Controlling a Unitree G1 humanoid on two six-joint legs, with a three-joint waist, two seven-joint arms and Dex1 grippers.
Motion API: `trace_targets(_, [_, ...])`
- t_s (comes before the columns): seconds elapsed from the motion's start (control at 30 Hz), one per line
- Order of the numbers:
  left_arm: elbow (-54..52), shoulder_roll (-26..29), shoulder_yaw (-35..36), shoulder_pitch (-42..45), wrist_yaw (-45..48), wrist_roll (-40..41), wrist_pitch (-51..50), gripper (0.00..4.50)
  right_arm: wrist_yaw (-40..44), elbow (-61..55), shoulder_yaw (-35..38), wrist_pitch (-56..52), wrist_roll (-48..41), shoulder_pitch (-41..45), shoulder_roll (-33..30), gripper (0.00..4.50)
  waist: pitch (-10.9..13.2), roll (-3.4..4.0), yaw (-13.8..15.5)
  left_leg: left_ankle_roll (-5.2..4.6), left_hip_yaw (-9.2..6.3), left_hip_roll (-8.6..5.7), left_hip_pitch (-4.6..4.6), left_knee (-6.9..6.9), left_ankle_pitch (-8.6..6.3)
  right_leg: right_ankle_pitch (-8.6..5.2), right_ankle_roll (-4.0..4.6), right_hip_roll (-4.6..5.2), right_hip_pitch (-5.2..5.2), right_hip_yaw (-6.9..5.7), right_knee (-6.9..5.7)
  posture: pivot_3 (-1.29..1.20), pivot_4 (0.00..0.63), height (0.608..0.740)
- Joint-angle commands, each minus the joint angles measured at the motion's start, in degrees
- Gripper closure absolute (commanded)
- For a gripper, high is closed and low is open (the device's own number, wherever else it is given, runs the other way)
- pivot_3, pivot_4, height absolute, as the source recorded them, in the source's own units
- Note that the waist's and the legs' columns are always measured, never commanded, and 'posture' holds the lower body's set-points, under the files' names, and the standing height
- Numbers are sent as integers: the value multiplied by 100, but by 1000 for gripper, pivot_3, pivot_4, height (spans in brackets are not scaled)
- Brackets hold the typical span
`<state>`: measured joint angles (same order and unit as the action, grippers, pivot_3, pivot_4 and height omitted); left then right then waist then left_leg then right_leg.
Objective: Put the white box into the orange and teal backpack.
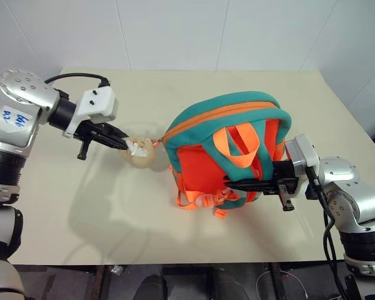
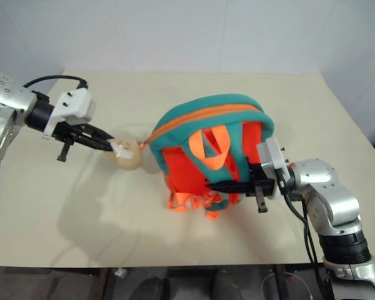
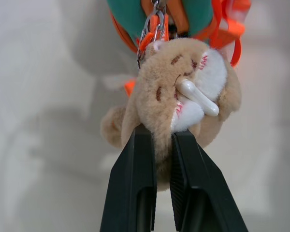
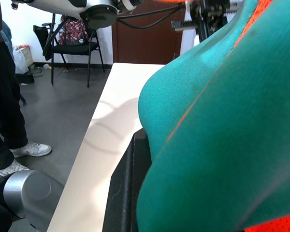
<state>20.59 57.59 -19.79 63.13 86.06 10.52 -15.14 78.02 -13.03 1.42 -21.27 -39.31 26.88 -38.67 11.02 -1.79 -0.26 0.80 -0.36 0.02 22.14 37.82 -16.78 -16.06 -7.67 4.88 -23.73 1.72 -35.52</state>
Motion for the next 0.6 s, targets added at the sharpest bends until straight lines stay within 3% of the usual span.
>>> trace_targets(0.03, [277, 16, -151, 31, 587, -394, 208, 4371, 35, -88, 95, 120, -56, -18, 1, 3997, 0, 0, -2, 0, 1, 0, 0, 2, 0, 0, 0, 0, 0, 1, -2, 0, 150, 740])
trace_targets(0.3, [-249, -335, -502, -401, 644, -123, 79, 4371, 17, -97, 60, 136, -48, -34, 31, 3997, 0, 0, -1, -2, -1, 1, 1, 4, -1, 0, 0, 1, 0, 3, -2, 0, 150, 740])
trace_targets(0.6, [-157, -768, -807, -471, 643, -380, 290, 4371, 19, -52, 57, 116, -43, 24, 40, 3997, 0, 0, 8, -3, -2, 1, 1, 7, -1, 0, 0, 0, 0, 3, -4, 0, 150, 740])
